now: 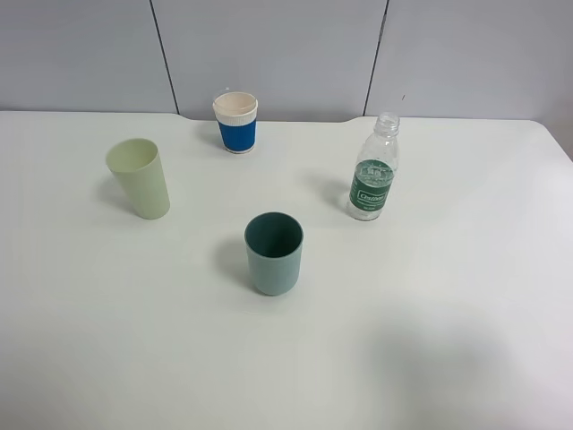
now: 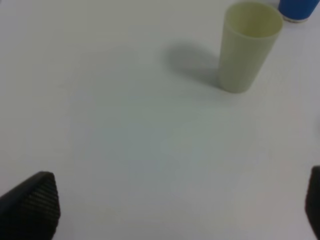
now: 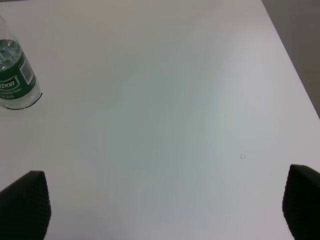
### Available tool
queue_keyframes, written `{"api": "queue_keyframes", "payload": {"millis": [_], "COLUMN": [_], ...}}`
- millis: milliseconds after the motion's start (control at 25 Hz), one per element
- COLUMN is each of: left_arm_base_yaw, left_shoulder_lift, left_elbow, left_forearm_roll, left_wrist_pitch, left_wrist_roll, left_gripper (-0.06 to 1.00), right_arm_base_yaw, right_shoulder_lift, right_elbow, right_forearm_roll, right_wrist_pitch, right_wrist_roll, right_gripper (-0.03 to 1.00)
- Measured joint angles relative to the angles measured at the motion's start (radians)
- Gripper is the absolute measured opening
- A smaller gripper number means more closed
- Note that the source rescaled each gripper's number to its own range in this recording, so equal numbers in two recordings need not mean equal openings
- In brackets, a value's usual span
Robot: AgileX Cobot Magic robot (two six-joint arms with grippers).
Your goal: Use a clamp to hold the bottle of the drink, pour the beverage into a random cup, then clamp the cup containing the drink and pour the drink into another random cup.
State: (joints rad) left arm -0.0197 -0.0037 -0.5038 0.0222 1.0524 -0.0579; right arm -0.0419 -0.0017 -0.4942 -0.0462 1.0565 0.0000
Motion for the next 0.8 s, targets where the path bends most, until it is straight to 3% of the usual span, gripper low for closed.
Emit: {"api": "queue_keyframes", "payload": {"millis": [800], "left_arm_base_yaw": [0.000], "left_shoulder_lift": [0.000], "left_elbow": [0.000], "left_forearm_roll": [0.000], "left_wrist_pitch": [0.000], "left_wrist_roll": [0.001], "left_gripper": [1.00], "right_arm_base_yaw": [0.000], "right_shoulder_lift": [0.000], "right_elbow": [0.000], "right_forearm_roll": [0.000], "right_wrist_pitch": [0.000], "right_wrist_roll": [0.000], "right_gripper": [0.98]}}
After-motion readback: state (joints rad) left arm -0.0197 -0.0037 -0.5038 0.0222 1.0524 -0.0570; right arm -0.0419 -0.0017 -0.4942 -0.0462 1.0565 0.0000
